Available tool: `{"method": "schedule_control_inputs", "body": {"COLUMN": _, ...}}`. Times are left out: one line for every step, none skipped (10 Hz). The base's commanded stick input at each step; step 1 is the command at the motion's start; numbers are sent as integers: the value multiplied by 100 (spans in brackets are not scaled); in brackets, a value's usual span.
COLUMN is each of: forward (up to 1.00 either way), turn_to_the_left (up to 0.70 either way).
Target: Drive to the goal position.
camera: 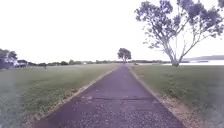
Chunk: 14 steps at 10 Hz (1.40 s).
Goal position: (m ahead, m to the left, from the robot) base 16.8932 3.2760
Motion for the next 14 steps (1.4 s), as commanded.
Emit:
{"method": "schedule_control_inputs", "body": {"forward": 70, "turn_to_the_left": 0}}
{"method": "schedule_control_inputs", "body": {"forward": 70, "turn_to_the_left": 0}}
{"method": "schedule_control_inputs", "body": {"forward": 70, "turn_to_the_left": 0}}
{"method": "schedule_control_inputs", "body": {"forward": 70, "turn_to_the_left": 0}}
{"method": "schedule_control_inputs", "body": {"forward": 70, "turn_to_the_left": 0}}
{"method": "schedule_control_inputs", "body": {"forward": 70, "turn_to_the_left": 0}}
{"method": "schedule_control_inputs", "body": {"forward": 70, "turn_to_the_left": 0}}
{"method": "schedule_control_inputs", "body": {"forward": 70, "turn_to_the_left": 0}}
{"method": "schedule_control_inputs", "body": {"forward": 70, "turn_to_the_left": 0}}
{"method": "schedule_control_inputs", "body": {"forward": 70, "turn_to_the_left": 0}}
{"method": "schedule_control_inputs", "body": {"forward": 70, "turn_to_the_left": 0}}
{"method": "schedule_control_inputs", "body": {"forward": 70, "turn_to_the_left": 0}}
{"method": "schedule_control_inputs", "body": {"forward": 70, "turn_to_the_left": 0}}
{"method": "schedule_control_inputs", "body": {"forward": 70, "turn_to_the_left": 0}}
